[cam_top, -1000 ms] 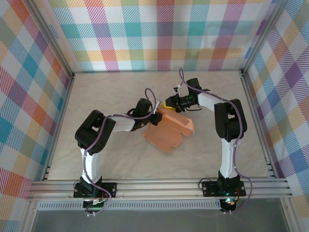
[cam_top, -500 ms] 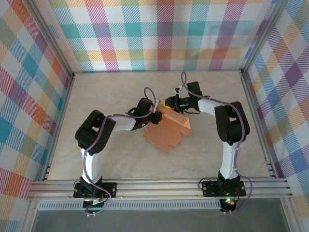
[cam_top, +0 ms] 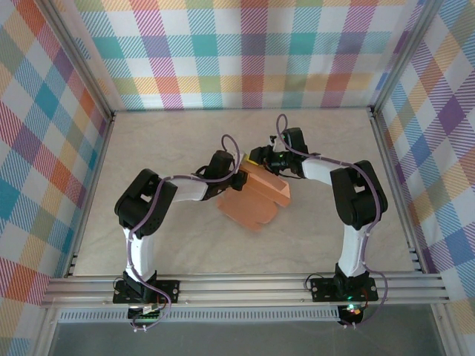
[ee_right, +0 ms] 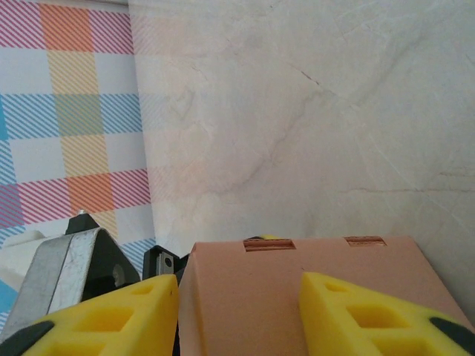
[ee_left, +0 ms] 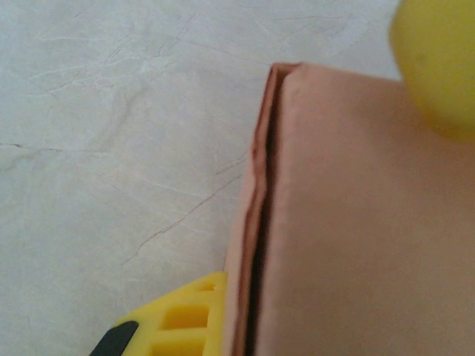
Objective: Fold the paper box
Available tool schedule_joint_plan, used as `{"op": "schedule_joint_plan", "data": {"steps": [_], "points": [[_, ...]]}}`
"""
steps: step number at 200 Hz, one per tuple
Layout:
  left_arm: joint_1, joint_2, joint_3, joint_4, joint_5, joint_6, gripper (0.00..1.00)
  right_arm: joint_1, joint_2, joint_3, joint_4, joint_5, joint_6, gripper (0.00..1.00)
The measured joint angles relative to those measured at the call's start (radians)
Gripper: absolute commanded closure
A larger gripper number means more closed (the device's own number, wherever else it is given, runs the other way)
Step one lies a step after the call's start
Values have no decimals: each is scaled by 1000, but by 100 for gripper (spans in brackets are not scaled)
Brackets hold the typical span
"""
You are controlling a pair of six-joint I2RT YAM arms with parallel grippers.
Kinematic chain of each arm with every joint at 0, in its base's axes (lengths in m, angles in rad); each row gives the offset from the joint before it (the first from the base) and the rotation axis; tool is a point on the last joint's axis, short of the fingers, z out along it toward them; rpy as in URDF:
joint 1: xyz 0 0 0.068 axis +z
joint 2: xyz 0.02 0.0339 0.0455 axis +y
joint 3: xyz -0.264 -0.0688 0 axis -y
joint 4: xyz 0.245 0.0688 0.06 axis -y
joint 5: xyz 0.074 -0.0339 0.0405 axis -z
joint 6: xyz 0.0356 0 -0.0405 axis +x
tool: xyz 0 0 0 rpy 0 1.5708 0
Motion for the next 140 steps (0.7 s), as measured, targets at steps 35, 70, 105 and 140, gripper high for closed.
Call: {"op": "schedule_joint_plan", "data": {"steps": [35, 70, 105, 140], "points": [[0, -30, -72, 66, 5, 53, 98, -15, -5, 0, -82, -43, -63, 49], [-8, -75, -138, 87, -12, 90, 98, -18, -6, -15, -98, -92, -95, 46], [-24, -106, -177, 89, -48, 110, 100, -18, -8, -35, -95, -137, -119, 45], [-24, -106, -177, 89, -55, 108, 100, -18, -16, -46, -88, -138, -129, 43]]}}
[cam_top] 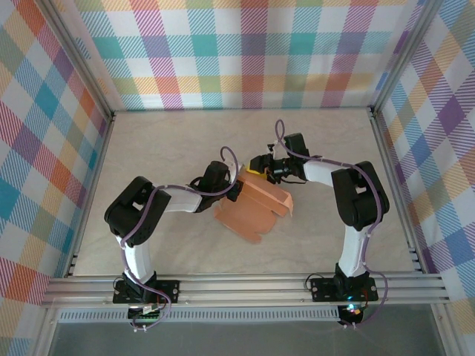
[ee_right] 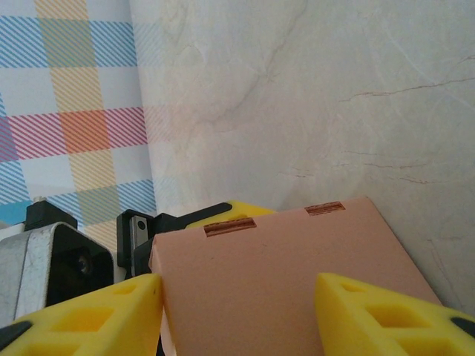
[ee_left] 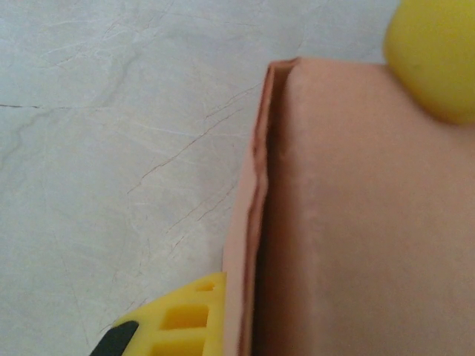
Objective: Fold the paper box
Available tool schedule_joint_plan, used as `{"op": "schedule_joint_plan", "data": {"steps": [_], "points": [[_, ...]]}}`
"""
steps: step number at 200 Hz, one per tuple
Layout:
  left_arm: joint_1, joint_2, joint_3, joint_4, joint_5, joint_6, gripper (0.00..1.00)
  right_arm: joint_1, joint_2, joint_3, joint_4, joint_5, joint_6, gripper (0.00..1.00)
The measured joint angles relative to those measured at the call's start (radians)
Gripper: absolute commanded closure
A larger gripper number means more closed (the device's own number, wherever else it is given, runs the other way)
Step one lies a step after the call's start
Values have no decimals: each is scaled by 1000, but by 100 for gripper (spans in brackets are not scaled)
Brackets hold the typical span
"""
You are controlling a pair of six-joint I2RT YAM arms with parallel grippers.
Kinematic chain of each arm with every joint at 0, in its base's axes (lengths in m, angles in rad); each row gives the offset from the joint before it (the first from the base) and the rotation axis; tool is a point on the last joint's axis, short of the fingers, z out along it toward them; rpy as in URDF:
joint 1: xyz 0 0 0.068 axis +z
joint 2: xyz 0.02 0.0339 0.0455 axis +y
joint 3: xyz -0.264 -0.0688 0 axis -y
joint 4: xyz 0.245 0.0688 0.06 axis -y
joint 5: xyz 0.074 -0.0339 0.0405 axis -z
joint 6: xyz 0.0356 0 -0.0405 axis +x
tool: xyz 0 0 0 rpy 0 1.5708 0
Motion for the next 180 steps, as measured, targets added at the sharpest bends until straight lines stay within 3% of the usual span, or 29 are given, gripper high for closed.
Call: {"op": "schedule_joint_plan", "data": {"steps": [75, 117, 180], "points": [[14, 0, 0, 7, 14, -134, 100, -66, -227, -23, -75, 151, -77, 27], [45, 5, 17, 25, 61, -327, 100, -191, -478, -140, -75, 278, -98, 26], [85, 5, 27, 127, 174, -631, 100, -398, -708, -323, -78, 279, -92, 26]]}}
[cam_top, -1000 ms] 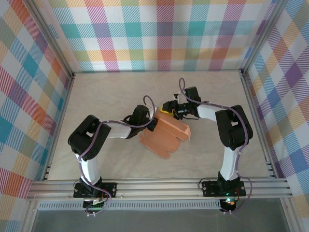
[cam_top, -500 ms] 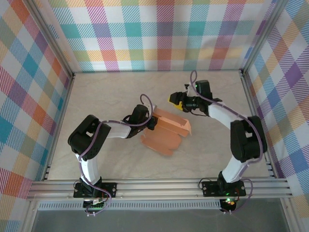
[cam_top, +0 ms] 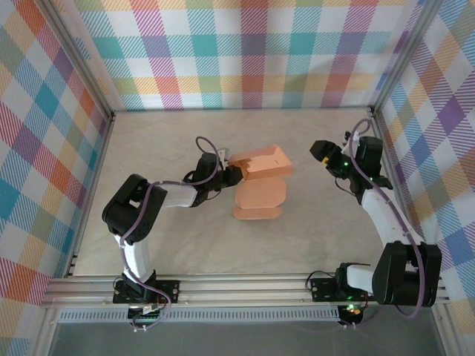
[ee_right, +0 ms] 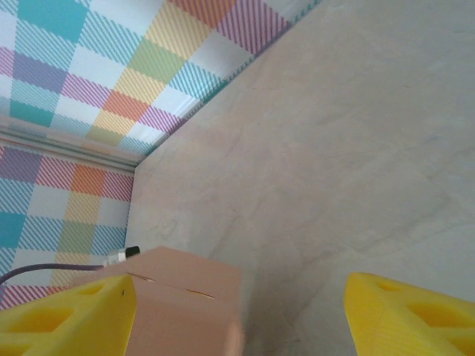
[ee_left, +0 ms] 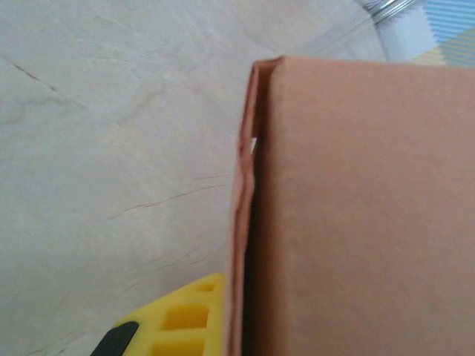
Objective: Fold the paper box
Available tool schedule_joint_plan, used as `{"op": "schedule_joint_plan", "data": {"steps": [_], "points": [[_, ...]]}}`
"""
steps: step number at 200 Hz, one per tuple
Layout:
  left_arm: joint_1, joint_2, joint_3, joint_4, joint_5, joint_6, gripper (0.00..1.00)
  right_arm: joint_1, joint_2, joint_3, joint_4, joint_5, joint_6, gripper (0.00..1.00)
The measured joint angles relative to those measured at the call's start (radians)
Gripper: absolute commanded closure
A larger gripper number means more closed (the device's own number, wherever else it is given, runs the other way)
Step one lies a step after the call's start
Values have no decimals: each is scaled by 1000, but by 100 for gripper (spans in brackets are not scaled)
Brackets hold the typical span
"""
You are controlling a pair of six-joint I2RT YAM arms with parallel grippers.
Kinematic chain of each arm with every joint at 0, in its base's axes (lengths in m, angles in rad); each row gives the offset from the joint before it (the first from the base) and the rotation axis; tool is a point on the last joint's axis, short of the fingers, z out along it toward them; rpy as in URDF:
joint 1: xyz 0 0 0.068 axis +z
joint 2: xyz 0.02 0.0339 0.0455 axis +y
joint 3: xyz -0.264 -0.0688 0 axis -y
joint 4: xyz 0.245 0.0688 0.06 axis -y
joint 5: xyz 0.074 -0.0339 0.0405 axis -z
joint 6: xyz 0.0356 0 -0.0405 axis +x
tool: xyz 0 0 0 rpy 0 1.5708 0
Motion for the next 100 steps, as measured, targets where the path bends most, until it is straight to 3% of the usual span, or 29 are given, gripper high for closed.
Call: {"op": "schedule_joint_plan", "data": {"steps": [57, 100], "points": [[11, 25, 38, 130, 124, -157, 100, -14, -27, -205, 120, -102, 95, 27], [18, 61, 63, 211, 178, -241, 100, -8, -27, -238, 265, -160, 190, 28]]}}
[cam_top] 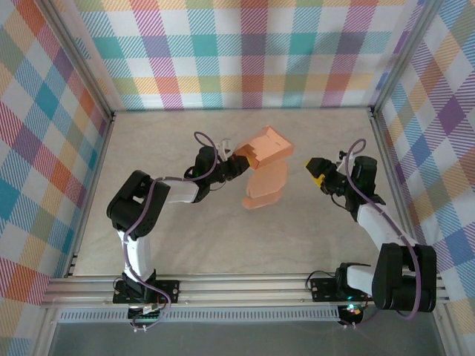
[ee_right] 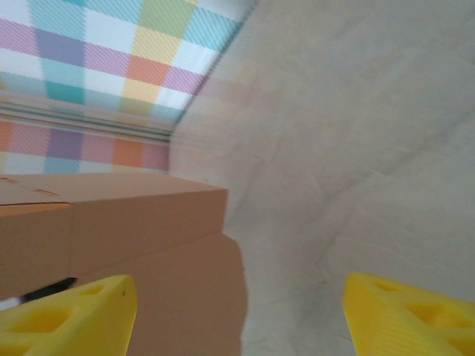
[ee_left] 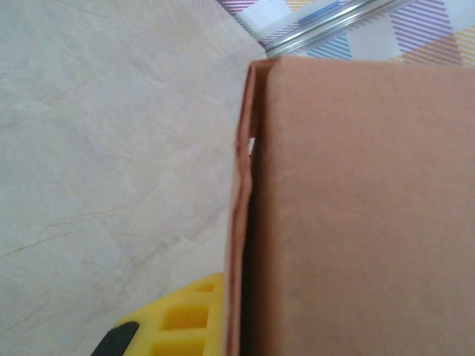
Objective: Fold the paper box
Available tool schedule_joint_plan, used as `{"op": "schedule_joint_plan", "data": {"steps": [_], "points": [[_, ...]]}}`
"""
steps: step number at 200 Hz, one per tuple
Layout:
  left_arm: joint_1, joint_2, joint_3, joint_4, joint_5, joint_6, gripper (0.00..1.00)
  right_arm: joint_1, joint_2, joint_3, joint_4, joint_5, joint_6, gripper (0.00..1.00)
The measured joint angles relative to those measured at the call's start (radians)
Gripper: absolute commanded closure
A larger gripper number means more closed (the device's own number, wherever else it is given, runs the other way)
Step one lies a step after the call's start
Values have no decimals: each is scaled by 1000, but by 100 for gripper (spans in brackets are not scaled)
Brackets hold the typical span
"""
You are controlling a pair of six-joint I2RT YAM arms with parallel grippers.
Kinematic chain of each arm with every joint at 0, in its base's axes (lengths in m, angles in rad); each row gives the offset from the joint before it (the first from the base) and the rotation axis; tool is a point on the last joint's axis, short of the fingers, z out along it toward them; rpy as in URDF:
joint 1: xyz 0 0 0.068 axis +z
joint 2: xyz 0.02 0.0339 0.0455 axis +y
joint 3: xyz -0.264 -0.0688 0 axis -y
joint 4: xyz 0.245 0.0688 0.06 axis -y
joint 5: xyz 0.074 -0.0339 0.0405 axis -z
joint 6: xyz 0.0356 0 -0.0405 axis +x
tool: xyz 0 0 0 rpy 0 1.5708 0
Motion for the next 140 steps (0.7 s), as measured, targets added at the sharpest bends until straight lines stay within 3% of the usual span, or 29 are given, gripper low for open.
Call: {"op": "schedule_joint_plan", "data": {"steps": [140], "points": [[0, 5, 2, 35, 14, -27, 100, 211, 180, 98, 314, -5, 172, 33]]}}
